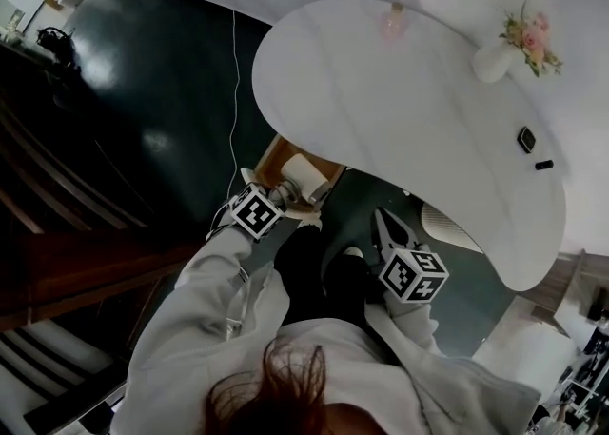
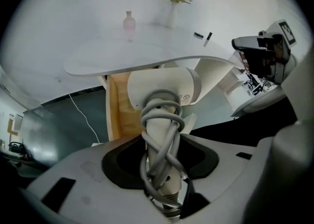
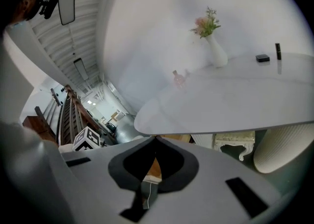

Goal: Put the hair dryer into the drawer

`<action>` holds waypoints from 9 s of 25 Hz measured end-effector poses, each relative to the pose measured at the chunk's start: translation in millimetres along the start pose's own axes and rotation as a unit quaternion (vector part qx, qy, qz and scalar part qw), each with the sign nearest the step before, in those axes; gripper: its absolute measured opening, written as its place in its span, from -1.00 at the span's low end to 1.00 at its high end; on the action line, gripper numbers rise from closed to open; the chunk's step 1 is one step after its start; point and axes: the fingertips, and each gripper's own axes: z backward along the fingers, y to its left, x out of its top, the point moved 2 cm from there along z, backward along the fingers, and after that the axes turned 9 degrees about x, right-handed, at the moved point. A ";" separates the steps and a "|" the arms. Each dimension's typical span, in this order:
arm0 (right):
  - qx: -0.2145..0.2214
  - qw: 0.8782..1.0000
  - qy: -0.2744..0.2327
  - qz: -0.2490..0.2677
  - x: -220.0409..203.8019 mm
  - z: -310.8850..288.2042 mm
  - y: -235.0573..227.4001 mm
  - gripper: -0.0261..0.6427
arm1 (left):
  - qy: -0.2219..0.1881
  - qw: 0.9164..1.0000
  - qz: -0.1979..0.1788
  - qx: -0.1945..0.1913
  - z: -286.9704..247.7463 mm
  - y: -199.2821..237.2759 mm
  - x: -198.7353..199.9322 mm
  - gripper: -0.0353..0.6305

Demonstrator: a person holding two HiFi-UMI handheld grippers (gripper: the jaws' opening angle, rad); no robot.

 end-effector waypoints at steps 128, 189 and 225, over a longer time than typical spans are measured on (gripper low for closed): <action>-0.055 0.996 0.049 -0.055 -42.4 -26.3 -21.5 -0.78 | -0.063 0.991 0.111 -0.036 -114.2 18.2 87.4 0.06; 0.096 0.990 0.034 0.095 35.2 -107.0 92.9 -0.78 | -0.401 0.843 0.353 0.068 154.6 83.9 13.0 -0.64; 0.019 0.981 -0.030 0.193 65.3 -84.8 80.9 -0.78 | -0.448 0.848 0.251 0.133 175.1 81.3 28.9 -0.84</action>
